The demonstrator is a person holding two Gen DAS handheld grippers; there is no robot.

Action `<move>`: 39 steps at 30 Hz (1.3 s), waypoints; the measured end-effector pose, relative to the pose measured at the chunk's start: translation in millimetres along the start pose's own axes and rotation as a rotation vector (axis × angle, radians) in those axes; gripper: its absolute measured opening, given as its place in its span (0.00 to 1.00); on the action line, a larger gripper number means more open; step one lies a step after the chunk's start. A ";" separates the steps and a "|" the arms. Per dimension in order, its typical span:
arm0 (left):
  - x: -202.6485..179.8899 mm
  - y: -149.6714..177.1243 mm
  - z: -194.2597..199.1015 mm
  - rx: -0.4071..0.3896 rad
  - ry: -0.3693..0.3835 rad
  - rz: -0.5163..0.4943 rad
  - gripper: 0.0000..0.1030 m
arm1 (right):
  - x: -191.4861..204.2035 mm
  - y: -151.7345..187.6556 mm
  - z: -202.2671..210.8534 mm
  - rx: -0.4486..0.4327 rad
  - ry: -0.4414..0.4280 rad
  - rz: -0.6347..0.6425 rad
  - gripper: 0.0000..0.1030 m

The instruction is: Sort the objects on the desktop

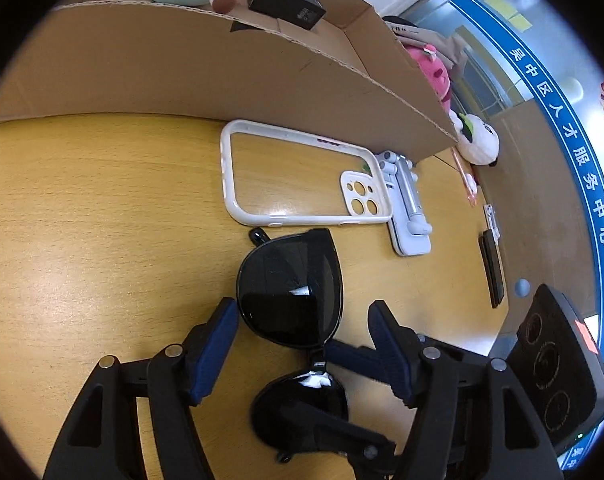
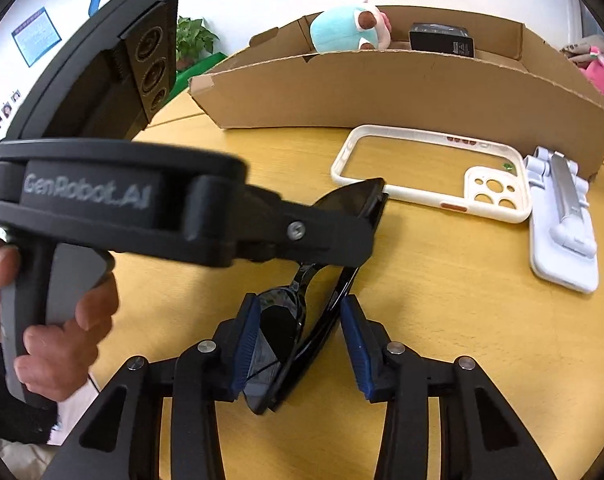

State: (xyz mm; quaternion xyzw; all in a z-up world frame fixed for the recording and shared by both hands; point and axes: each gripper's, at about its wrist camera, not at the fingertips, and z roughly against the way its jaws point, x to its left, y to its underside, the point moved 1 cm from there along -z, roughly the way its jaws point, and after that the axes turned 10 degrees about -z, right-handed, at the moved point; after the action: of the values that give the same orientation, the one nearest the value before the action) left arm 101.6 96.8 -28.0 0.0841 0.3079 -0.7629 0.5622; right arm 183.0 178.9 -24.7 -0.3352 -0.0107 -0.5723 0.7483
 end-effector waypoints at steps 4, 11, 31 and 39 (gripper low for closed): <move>-2.9 3.3 2.5 0.014 -0.074 -0.019 0.50 | -1.5 -2.4 3.4 -0.009 -0.019 -0.015 0.39; -5.0 7.7 9.3 0.011 -0.095 -0.012 0.44 | 0.8 -9.0 11.1 -0.022 -0.084 -0.010 0.14; -27.3 -13.4 54.1 -0.089 -0.035 0.002 0.09 | -9.7 -48.7 23.5 -0.097 -0.221 -0.098 0.07; -20.7 -26.5 69.8 -0.117 0.005 0.025 0.10 | -25.2 -64.6 32.1 -0.129 -0.266 -0.162 0.06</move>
State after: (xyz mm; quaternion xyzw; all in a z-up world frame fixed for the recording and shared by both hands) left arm 100.0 78.9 47.2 0.0568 0.3521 -0.7363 0.5749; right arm 130.2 209.0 21.7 -0.4532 -0.1000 -0.5810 0.6686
